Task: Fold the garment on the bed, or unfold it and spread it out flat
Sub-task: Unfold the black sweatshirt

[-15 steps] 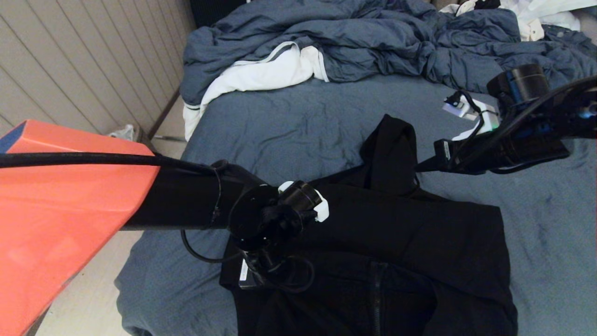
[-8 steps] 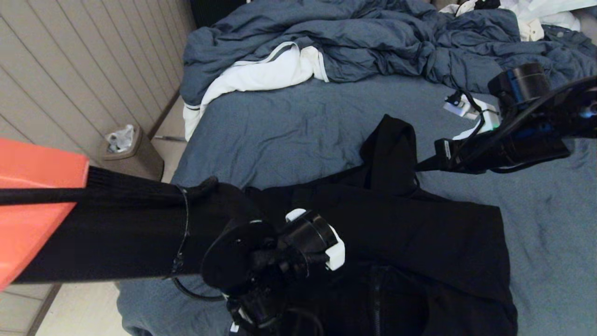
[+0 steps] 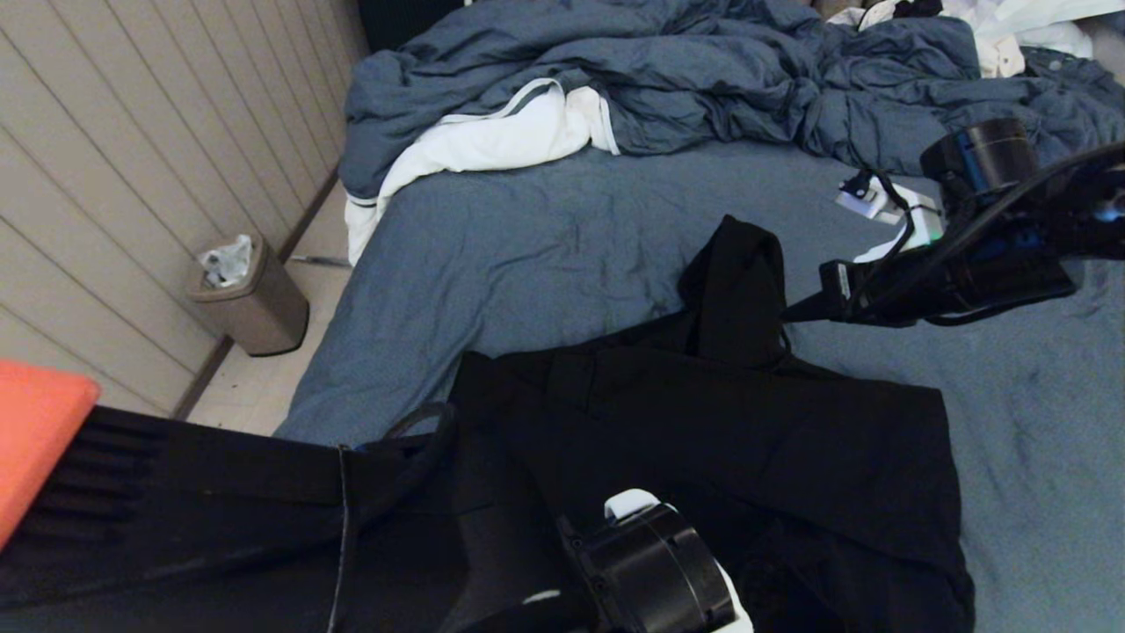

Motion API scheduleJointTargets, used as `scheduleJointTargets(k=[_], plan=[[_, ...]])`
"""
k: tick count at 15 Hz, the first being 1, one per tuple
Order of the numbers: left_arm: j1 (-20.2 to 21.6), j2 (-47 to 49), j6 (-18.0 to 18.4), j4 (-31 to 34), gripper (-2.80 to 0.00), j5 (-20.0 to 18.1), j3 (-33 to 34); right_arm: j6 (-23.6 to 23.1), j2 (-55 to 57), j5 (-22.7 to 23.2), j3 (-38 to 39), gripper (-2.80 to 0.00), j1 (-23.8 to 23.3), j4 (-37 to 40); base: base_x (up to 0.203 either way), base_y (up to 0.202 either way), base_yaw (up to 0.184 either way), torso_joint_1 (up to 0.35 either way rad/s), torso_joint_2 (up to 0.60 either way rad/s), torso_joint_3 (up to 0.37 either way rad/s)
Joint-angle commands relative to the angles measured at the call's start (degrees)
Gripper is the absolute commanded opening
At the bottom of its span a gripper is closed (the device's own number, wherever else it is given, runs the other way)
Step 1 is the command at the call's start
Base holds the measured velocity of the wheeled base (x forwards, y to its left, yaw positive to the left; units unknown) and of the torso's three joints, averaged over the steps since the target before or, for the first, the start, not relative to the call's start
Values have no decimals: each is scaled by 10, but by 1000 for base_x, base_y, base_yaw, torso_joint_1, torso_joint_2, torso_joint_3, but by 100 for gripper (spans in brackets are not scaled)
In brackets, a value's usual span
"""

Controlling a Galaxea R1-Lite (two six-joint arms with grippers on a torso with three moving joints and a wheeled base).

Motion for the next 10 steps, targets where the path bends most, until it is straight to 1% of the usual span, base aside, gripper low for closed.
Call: scheduleJointTargets(k=[1, 3, 8, 9, 10], plan=[[-21, 6, 3, 6, -280, -5, 4, 0, -1, 1, 0, -280, 0, 2, 0, 0, 0, 0, 0, 0], [-30, 14, 5, 6, -280, -4, 5, 0, 0, 1, 1, -280, 0, 2, 0, 0, 0, 0, 0, 0], [-31, 29, 3, -1, -280, 3, 2, 0, 2, 1, 0, -280, 1, 2, 0, 0, 0, 0, 0, 0], [-29, 28, 2, -4, 0, 5, -2, 0, 2, 1, 1, -280, 1, 2, 0, 0, 0, 0, 0, 0], [-19, 27, -1, -9, 0, 18, -8, 0, 1, 1, 1, -280, 1, 2, 0, 0, 0, 0, 0, 0]])
